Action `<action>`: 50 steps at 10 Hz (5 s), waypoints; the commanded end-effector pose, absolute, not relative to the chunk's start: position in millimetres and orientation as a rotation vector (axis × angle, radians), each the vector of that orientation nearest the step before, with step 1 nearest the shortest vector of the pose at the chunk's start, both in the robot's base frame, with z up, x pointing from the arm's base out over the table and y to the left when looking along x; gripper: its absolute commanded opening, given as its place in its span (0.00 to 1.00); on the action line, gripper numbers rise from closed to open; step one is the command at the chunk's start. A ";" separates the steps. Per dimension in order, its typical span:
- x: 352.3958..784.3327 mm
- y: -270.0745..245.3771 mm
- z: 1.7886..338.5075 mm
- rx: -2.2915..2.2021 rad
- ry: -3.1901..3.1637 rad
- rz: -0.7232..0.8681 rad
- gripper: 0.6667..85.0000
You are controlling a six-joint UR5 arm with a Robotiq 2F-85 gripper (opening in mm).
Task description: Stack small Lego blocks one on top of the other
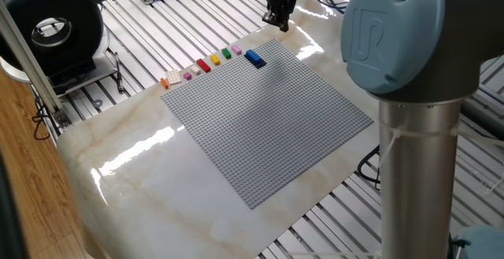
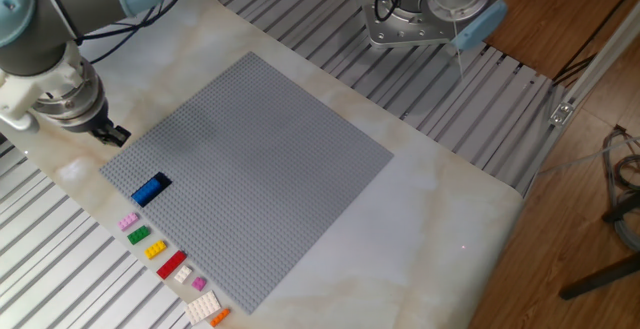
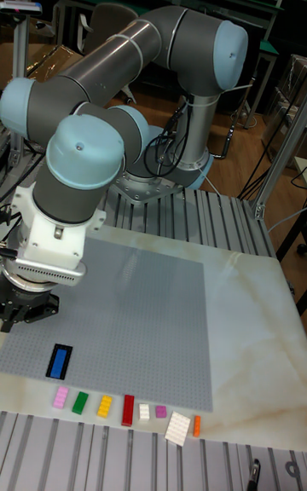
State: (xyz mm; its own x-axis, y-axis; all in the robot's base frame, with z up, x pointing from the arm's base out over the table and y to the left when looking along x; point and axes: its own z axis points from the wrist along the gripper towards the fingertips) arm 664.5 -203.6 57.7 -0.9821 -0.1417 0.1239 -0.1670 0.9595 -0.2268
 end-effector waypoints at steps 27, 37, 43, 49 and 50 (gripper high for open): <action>671.2 -194.9 32.0 0.197 -3.104 0.171 0.00; 674.0 -194.1 27.4 0.163 -3.115 0.172 0.00; 676.7 -193.6 26.6 0.156 -3.121 0.175 0.00; 676.4 -192.8 27.2 0.153 -3.117 0.180 0.00; 676.4 -193.0 27.1 0.156 -3.116 0.182 0.00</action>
State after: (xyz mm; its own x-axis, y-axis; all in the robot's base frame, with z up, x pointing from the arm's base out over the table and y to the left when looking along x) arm 675.9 -194.5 26.2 -0.9944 -0.1028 0.0253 -0.1051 0.9868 -0.1231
